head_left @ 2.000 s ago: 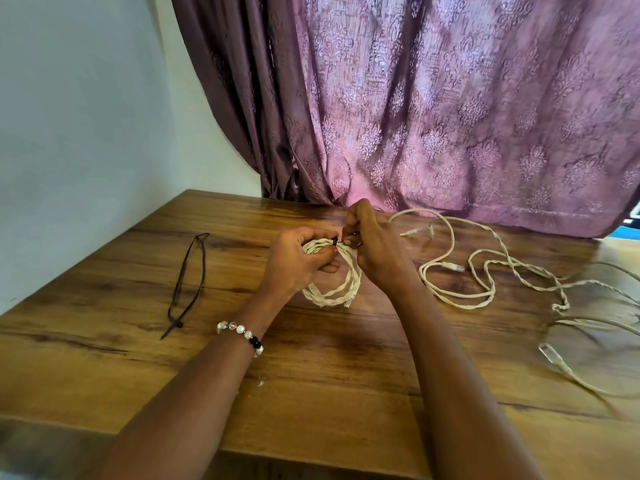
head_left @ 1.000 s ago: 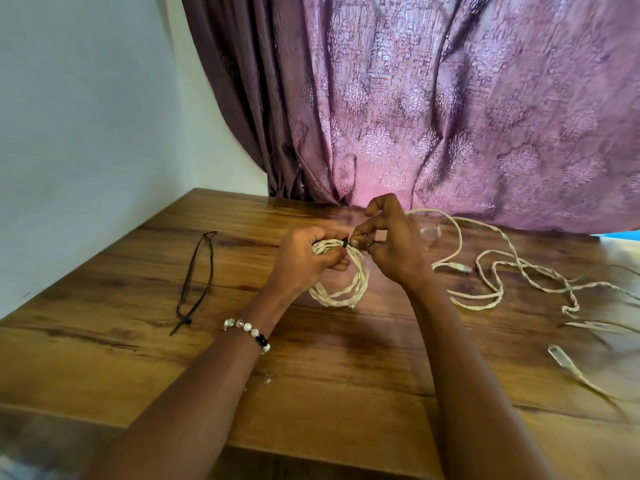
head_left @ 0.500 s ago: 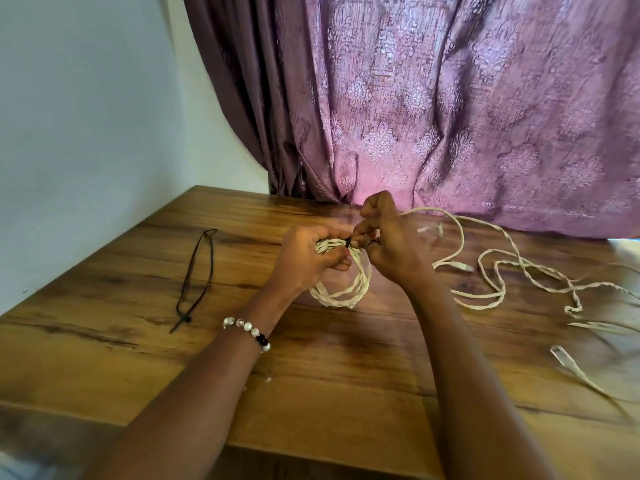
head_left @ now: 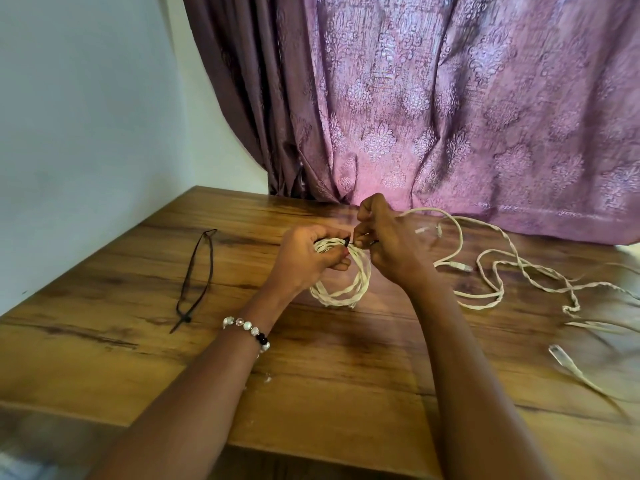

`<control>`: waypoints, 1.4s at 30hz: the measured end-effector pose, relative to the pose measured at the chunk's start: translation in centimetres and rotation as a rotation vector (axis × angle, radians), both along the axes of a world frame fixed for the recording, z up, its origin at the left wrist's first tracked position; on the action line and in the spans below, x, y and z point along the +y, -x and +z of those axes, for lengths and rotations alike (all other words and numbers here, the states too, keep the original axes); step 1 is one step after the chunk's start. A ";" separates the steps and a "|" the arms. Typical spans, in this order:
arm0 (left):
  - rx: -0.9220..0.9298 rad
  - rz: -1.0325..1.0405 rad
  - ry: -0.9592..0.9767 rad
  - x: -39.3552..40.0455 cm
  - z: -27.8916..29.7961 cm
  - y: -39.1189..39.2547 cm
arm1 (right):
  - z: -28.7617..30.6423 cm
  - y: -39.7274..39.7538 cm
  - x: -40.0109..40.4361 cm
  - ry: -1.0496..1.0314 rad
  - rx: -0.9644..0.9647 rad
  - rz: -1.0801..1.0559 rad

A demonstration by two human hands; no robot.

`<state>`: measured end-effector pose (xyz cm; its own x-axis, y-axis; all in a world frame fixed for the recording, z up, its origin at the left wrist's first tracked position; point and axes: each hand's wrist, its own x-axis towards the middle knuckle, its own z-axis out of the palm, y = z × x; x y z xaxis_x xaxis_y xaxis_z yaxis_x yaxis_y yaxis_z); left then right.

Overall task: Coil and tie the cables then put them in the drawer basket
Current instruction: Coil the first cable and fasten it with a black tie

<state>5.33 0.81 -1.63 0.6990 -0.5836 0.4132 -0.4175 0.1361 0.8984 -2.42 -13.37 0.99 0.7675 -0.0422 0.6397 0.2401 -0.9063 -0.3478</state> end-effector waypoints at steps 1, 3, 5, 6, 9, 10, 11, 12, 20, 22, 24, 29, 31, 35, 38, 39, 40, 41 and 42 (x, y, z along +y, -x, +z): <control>-0.001 -0.002 -0.005 0.0 0.0 0.0 | 0.0 0.0 0.1 0.025 -0.017 -0.002; 0.003 -0.013 -0.013 0.1 0.0 -0.1 | -0.1 -0.1 0.3 0.046 -0.043 0.008; -0.010 -0.013 -0.026 0.1 -0.1 -0.1 | -0.1 -0.2 0.3 0.074 -0.065 -0.003; -0.010 -0.015 -0.028 0.1 -0.1 -0.1 | -0.1 -0.2 0.3 0.072 -0.063 -0.008; -0.007 -0.011 -0.028 0.1 -0.1 0.1 | 0.0 0.0 0.2 0.010 -0.028 0.010; -0.009 -0.006 -0.026 0.1 0.0 0.1 | 0.0 0.0 0.1 -0.001 -0.016 0.019; -0.009 -0.006 -0.023 0.1 0.0 0.2 | 0.0 0.0 0.1 -0.008 -0.006 0.024; -0.013 -0.005 -0.022 0.1 0.0 0.2 | -0.1 0.1 0.0 -0.008 0.002 0.025; 0.026 -0.025 -0.020 0.4 0.4 0.5 | 0.2 0.3 -0.2 -0.040 0.026 0.039; 0.030 -0.038 -0.032 0.4 0.4 0.4 | 0.1 0.2 0.0 0.032 0.010 0.028; 0.032 -0.034 -0.042 0.4 0.2 0.2 | 0.1 0.1 0.3 0.093 -0.009 0.009; 0.012 -0.012 -0.050 0.3 0.2 0.2 | 0.0 -0.1 0.5 0.096 0.007 -0.033; 0.002 -0.007 -0.049 0.3 0.3 0.3 | 0.0 -0.1 0.5 0.094 0.011 -0.042; -0.006 -0.028 -0.042 0.4 0.4 0.3 | -0.1 -0.2 0.5 0.098 0.006 -0.043; -0.022 -0.022 -0.043 0.4 0.4 0.2 | 0.0 -0.1 0.7 0.093 0.007 -0.048; -0.022 -0.021 -0.043 0.4 0.3 0.2 | 0.0 0.0 0.8 0.079 0.013 -0.047; -0.021 -0.025 -0.040 0.4 0.2 0.1 | 0.1 0.1 0.9 0.060 0.019 -0.041; -0.022 -0.028 -0.039 0.5 0.2 0.0 | 0.2 0.2 1.0 0.046 0.022 -0.033; -0.027 -0.030 -0.038 0.5 0.2 0.0 | 0.2 0.3 1.1 0.037 0.022 -0.028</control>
<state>5.33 1.31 -1.46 0.6700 -0.6199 0.4085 -0.4378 0.1145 0.8918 -2.74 -12.32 1.24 0.7803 -0.0409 0.6241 0.2070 -0.9248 -0.3193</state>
